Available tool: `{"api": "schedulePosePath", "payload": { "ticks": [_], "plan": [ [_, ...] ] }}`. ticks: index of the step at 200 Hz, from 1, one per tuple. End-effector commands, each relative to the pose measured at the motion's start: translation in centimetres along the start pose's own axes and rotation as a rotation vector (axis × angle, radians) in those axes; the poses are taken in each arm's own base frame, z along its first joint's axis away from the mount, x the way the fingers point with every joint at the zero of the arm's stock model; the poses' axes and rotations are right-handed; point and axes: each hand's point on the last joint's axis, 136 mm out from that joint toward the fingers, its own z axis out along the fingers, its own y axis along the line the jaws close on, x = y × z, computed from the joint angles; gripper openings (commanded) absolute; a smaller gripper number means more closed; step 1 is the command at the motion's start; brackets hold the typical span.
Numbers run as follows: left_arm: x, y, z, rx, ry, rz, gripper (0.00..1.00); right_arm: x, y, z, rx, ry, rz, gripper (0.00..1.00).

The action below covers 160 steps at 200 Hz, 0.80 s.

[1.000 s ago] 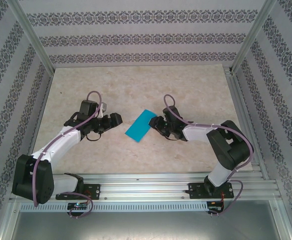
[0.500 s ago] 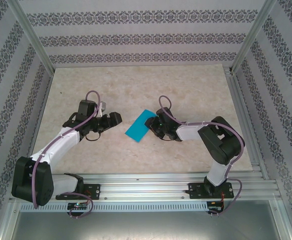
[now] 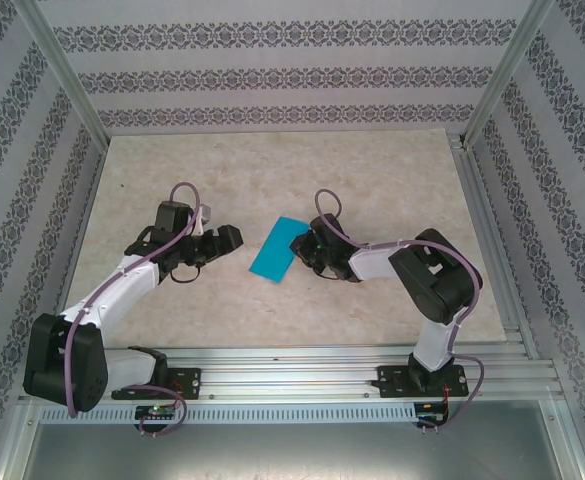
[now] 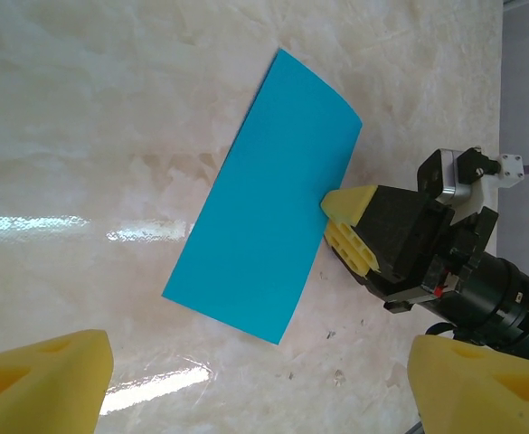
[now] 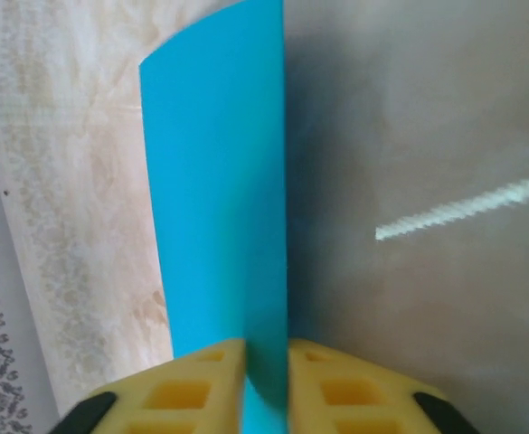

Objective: Fold a paper plane with a square sheet of paper (fold left side to right side)
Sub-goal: Pick up the paper from the center of the table.

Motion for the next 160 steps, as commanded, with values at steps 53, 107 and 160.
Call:
{"api": "schedulePosePath", "payload": {
  "ticks": [53,107,160],
  "plan": [
    [-1.3,-1.1,-0.8,0.164,-0.028,-0.007,0.86,-1.8,3.9,-2.7,-0.269,-0.015,-0.170,0.00],
    [-1.1,-2.9,0.2,0.343,0.038,-0.093,0.77,-1.5,6.7,-7.1,-0.469,0.080,-0.193,0.00],
    [-0.7,-3.3,1.4,0.404,0.092,-0.142,0.75,-0.9,9.8,-10.6,-0.622,0.112,-0.164,0.00]
  ]
}}
